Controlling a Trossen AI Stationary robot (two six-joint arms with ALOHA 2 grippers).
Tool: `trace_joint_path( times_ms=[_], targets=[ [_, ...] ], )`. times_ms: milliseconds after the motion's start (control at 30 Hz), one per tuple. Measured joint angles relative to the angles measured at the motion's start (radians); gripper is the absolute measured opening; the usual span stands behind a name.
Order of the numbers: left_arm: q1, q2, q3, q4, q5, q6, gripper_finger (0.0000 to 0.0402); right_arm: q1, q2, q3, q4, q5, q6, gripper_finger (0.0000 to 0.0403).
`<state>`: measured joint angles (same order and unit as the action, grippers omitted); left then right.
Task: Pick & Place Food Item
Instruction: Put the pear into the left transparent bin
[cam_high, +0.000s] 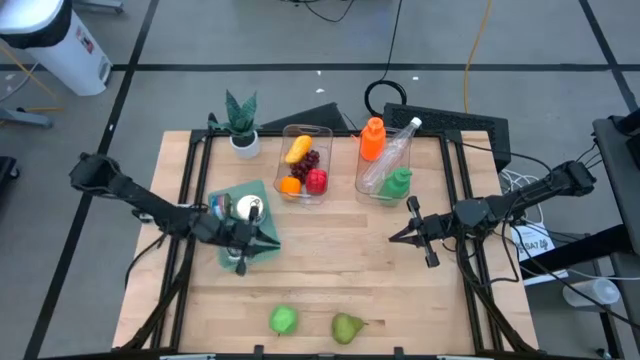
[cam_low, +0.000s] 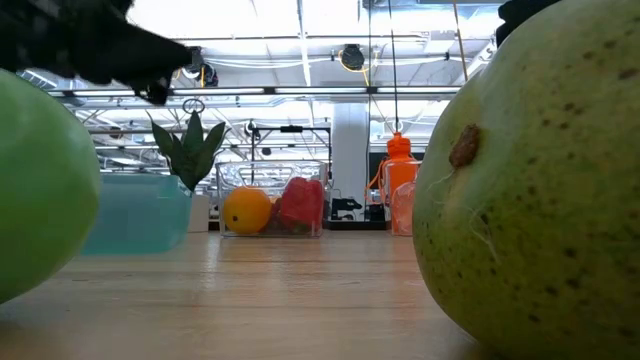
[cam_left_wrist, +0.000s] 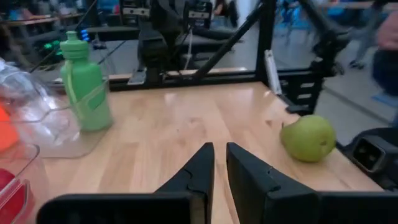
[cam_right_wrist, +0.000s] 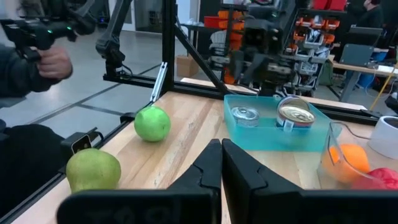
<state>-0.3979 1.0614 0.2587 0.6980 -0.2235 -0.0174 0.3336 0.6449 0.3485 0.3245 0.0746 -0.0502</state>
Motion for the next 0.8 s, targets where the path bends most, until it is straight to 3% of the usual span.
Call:
trace_joint_path(
  times_ms=[100,267,433,567,800],
  targets=[
    [0.136,-0.054,-0.065,0.069,0.166,-0.004,0.0049,0.0,0.007,0.0,0.0,0.001,-0.008,0.0],
    [0.29,-0.25,-0.142,0.004,0.266,-0.014,0.0049,0.0,0.013,0.0,-0.001,0.002,-0.026,0.0],
    [0.3,-0.512,-0.209,-0.142,0.22,0.024,0.0049,-0.001,0.013,0.0,0.001,0.002,-0.041,0.0],
    [0.271,-0.696,-0.226,-0.31,0.117,0.044,0.0049,-0.001,0.013,0.0,0.005,0.005,-0.062,0.0],
    [0.244,-0.846,-0.244,-0.439,-0.014,0.146,0.0049,-0.001,0.013,0.0,0.016,0.003,-0.096,0.0]
  ],
)
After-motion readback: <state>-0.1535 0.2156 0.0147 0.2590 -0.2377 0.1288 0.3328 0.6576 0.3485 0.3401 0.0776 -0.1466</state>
